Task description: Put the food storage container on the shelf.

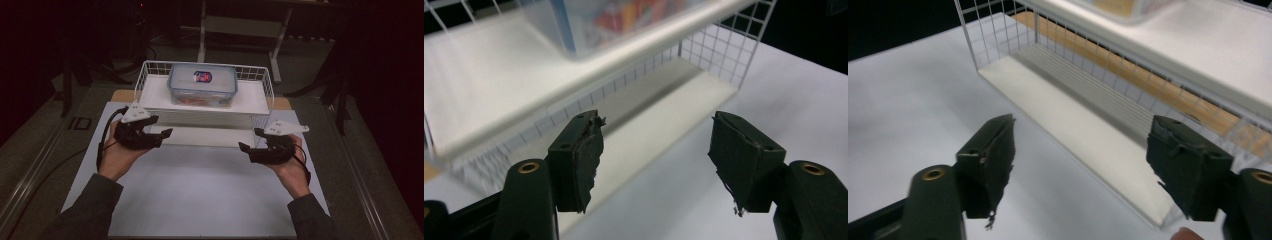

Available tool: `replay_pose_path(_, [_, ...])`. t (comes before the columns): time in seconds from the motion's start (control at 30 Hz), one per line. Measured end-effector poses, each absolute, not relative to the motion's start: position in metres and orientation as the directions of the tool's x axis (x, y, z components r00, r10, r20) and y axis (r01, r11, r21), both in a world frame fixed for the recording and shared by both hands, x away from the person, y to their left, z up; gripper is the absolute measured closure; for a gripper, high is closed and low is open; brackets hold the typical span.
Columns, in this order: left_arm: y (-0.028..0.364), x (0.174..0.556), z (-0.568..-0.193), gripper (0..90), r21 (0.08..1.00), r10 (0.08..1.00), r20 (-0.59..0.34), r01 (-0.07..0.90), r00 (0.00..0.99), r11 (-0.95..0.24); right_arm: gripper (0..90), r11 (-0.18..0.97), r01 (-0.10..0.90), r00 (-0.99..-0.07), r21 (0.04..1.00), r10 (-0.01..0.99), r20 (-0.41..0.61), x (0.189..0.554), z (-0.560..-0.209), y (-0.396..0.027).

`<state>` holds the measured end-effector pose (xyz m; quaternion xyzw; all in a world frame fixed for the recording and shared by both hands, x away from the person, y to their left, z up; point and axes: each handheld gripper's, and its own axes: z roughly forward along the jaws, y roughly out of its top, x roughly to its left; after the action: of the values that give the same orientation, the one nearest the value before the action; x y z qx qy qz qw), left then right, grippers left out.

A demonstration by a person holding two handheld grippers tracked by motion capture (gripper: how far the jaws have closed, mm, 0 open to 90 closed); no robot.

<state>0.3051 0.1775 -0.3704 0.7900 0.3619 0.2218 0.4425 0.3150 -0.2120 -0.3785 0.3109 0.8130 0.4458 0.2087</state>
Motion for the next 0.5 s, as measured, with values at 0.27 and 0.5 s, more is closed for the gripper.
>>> replay_pose_path(0.27, [0.202, 0.266, -0.404, 34.2, 0.841, 0.789, 0.036, 0.407, 0.614, -0.355, 20.0, 0.393, 0.363, -0.708, 0.845, 0.706, -0.024, 0.289, -0.406, -0.232])
replay_pose_path(0.5, [0.221, 0.238, -0.435, 34.3, 0.838, 0.808, 0.002, 0.44, 0.59, -0.323, 18.8, 0.389, 0.395, -0.694, 0.832, 0.72, -0.007, 0.273, -0.43, -0.246])
